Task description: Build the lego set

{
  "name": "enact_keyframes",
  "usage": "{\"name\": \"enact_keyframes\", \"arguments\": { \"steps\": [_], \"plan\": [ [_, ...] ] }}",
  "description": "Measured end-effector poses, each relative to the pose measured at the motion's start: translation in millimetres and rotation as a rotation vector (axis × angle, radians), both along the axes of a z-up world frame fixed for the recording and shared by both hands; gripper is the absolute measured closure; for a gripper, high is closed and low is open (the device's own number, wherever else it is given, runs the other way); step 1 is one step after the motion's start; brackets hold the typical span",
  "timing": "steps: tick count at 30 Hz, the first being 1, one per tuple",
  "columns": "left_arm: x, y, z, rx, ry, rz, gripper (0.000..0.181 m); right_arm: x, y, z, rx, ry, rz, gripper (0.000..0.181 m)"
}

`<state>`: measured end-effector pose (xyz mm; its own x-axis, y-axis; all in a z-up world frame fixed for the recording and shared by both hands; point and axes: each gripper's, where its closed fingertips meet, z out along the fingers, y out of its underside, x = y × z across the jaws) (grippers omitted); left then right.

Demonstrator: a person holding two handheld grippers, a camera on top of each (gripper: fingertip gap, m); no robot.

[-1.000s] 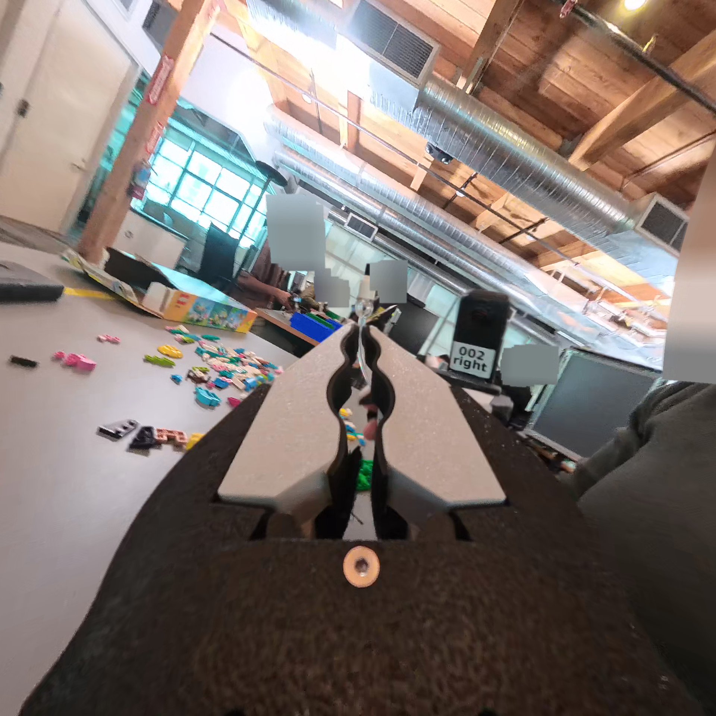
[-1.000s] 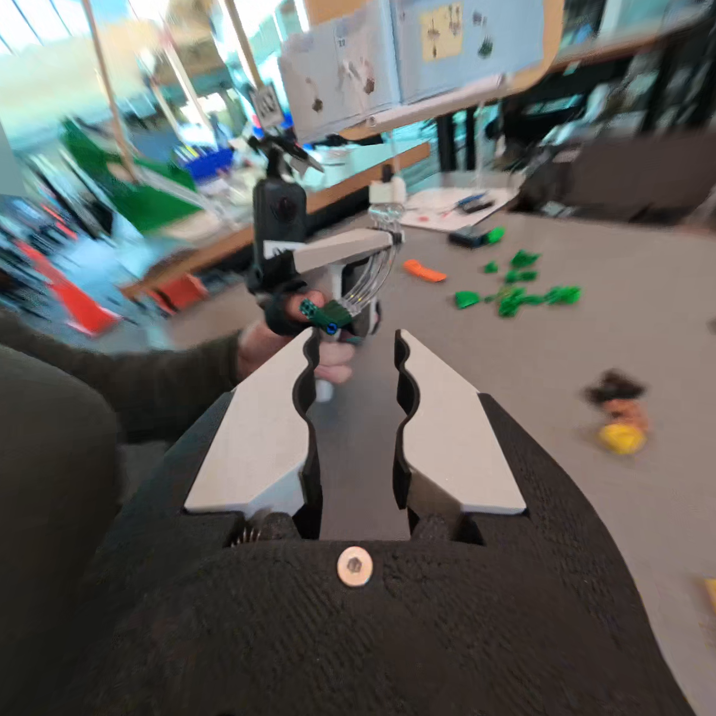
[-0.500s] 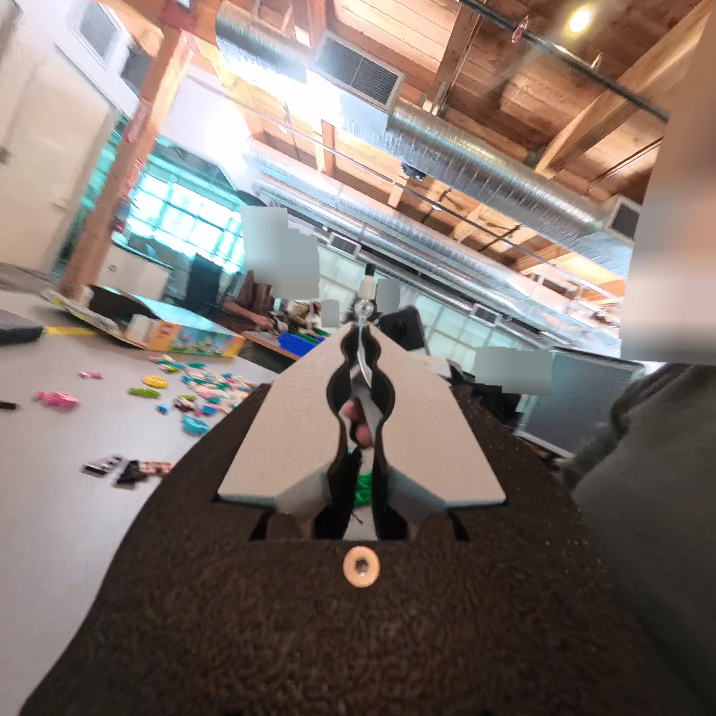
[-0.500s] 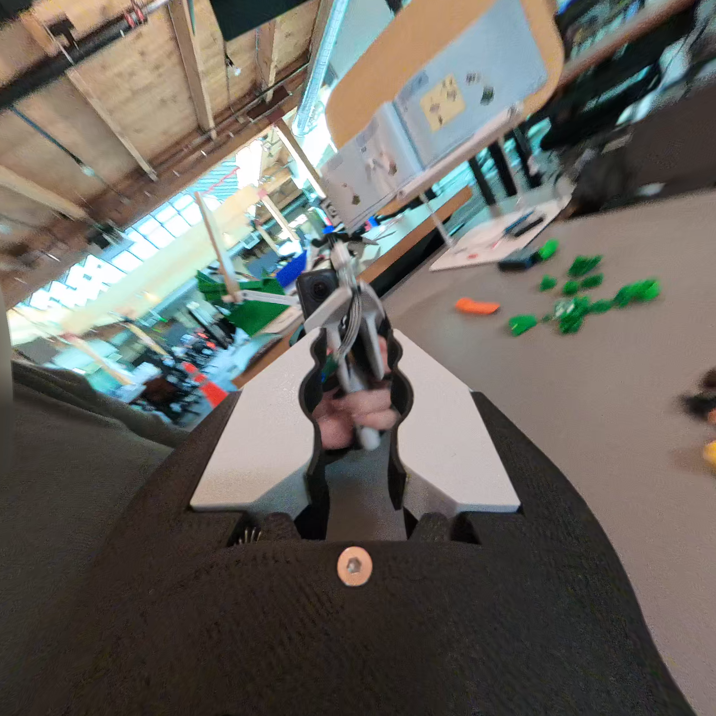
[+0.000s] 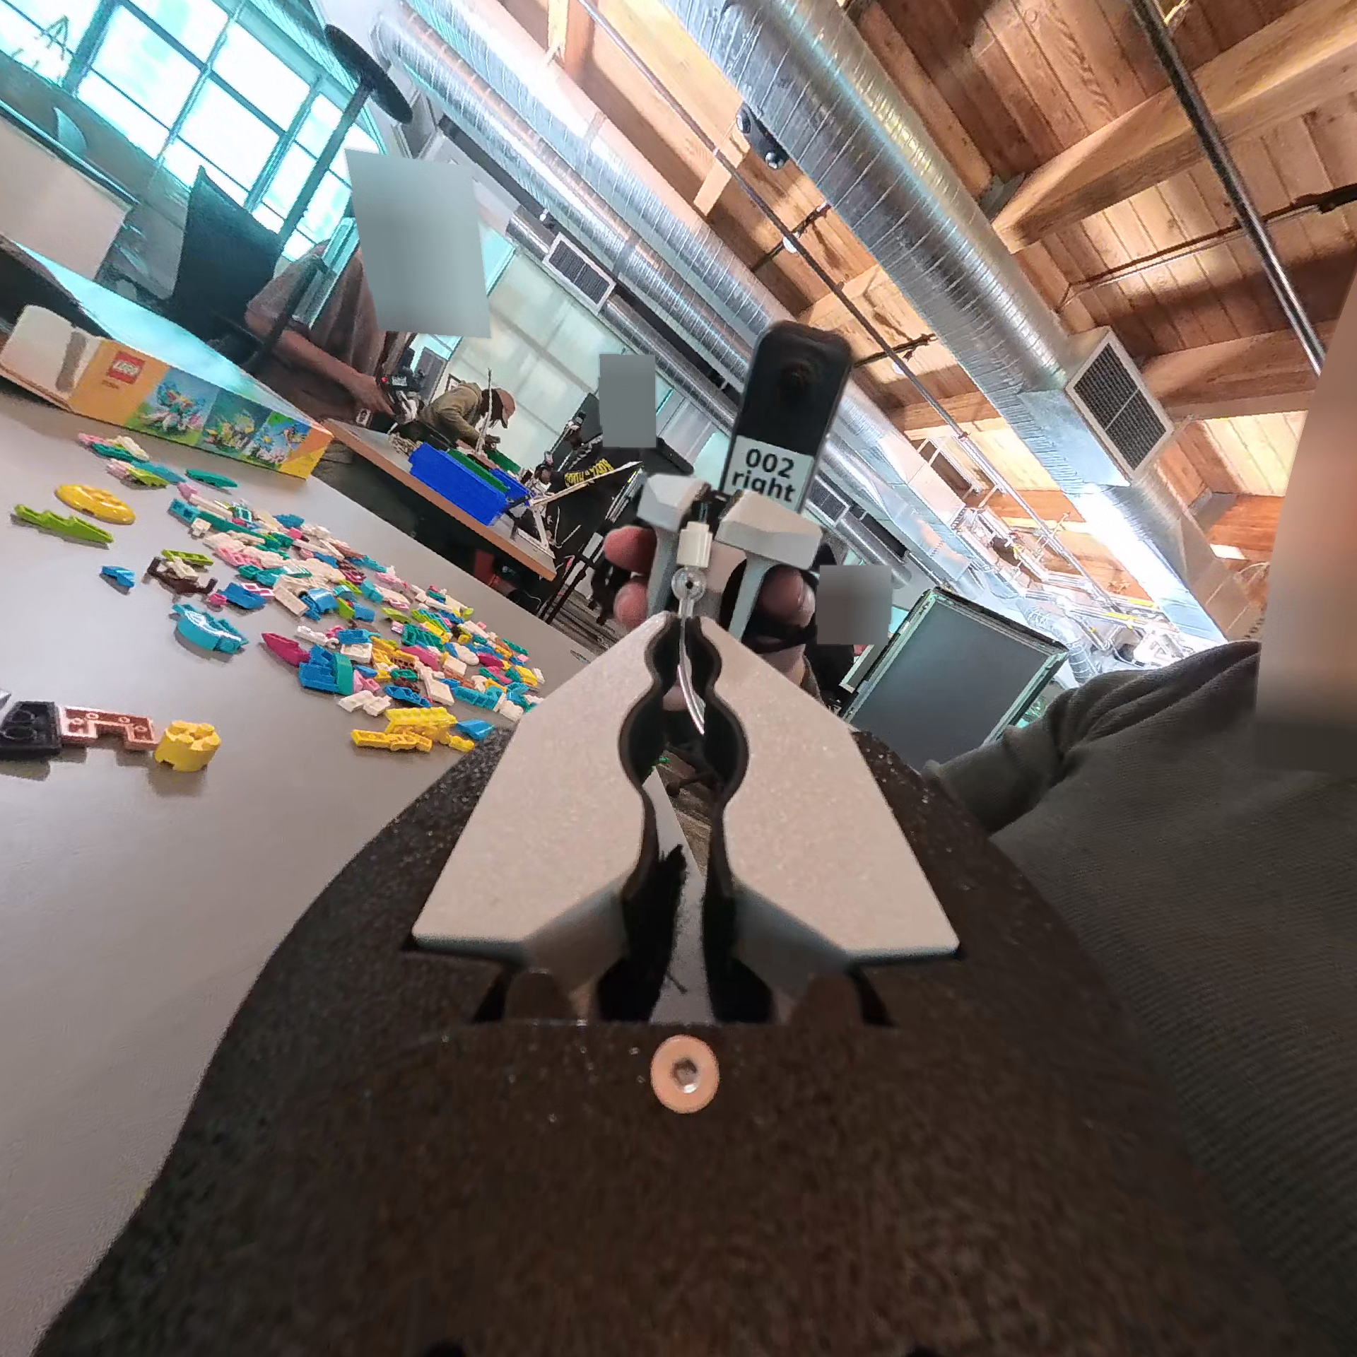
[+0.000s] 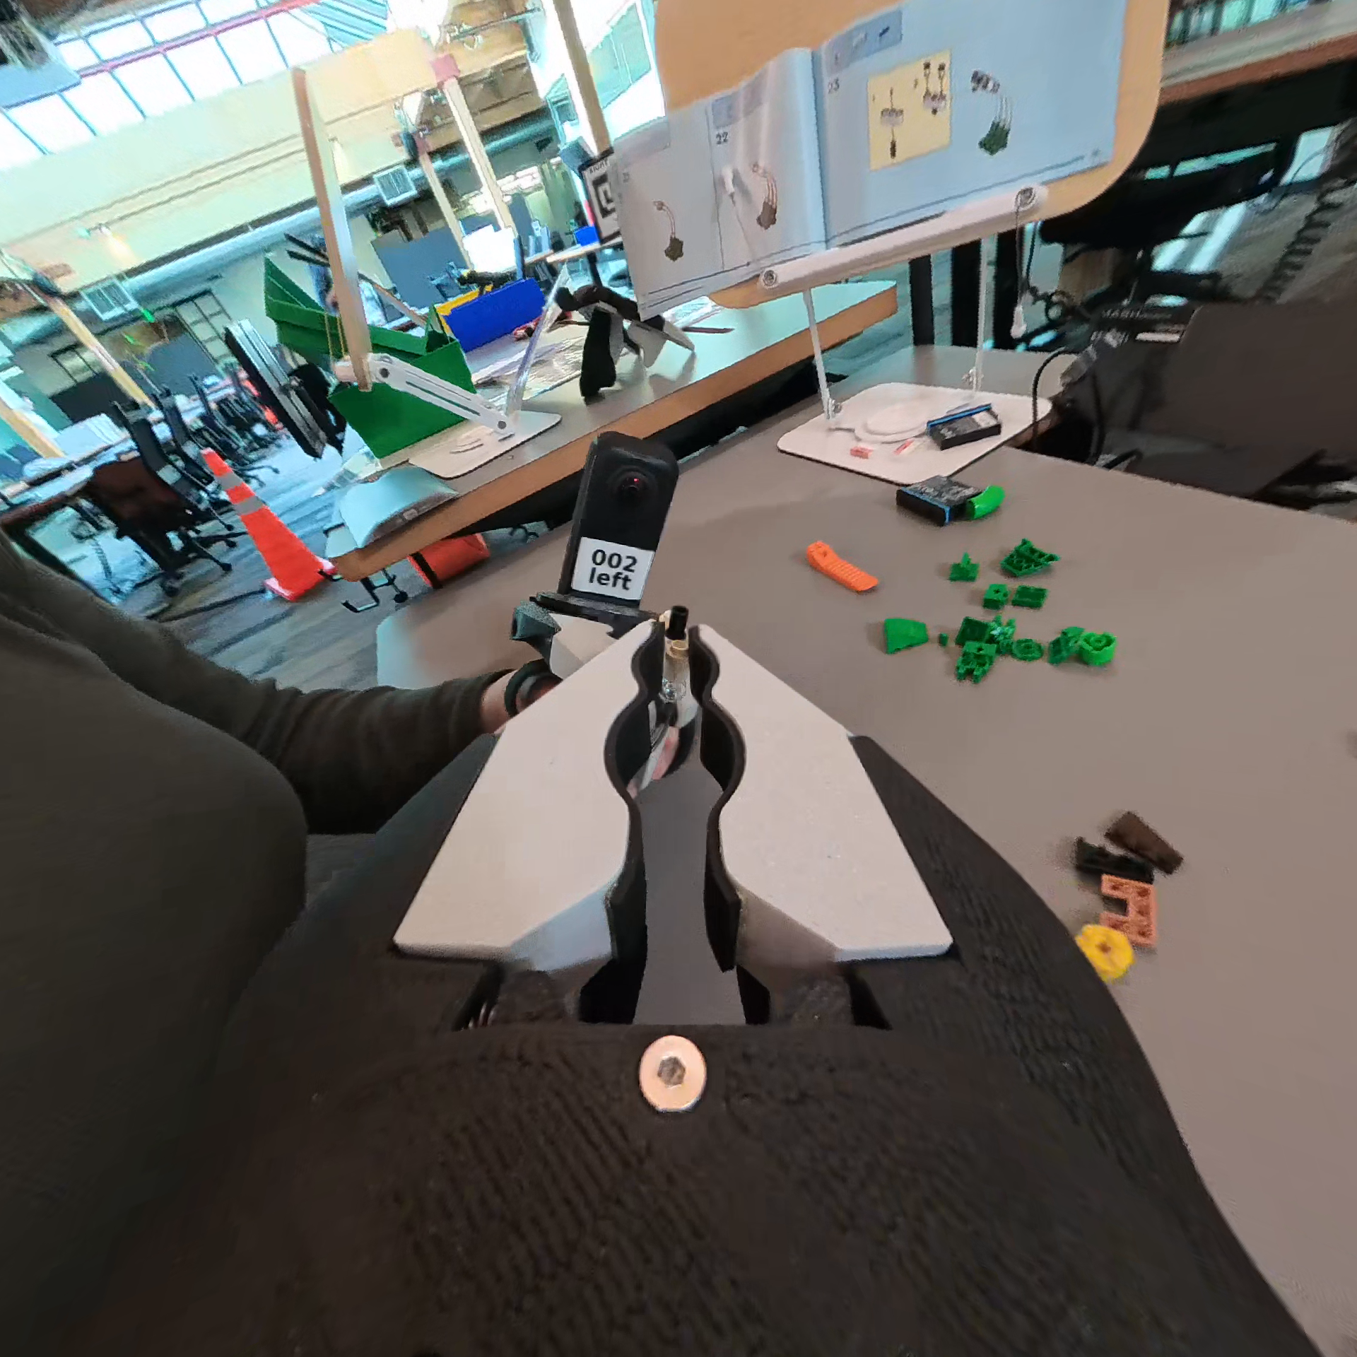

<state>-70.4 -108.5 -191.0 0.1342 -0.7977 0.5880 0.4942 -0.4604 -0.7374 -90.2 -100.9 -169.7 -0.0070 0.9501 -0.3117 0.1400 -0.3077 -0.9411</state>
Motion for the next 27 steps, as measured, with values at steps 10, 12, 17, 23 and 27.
{"name": "enact_keyframes", "arguments": {
  "steps": [10, 12, 17, 23, 27],
  "plan": [
    [-0.8, 2.1, -0.4, 0.022, 0.011, 0.048, 0.181, -0.9, 2.7, -0.8, -0.134, 0.046, -0.023, 0.179],
    [-0.4, 1.5, -0.9, 0.029, 0.018, 0.048, 0.181, -0.3, 1.3, -0.8, -0.127, 0.043, -0.016, 0.178],
    [1.6, -0.2, 0.6, 0.034, 0.027, 0.047, 0.181, 2.0, -0.6, 1.1, -0.118, 0.05, -0.011, 0.179],
    [1.2, 0.2, 1.2, 0.031, 0.024, 0.048, 0.181, 0.9, -0.7, -0.2, -0.071, 0.005, -0.043, 0.178],
    [0.4, 1.3, 0.6, 0.047, 0.059, 0.068, 0.181, -0.5, 0.0, -0.3, -0.061, -0.02, -0.048, 0.178]
  ]
}}
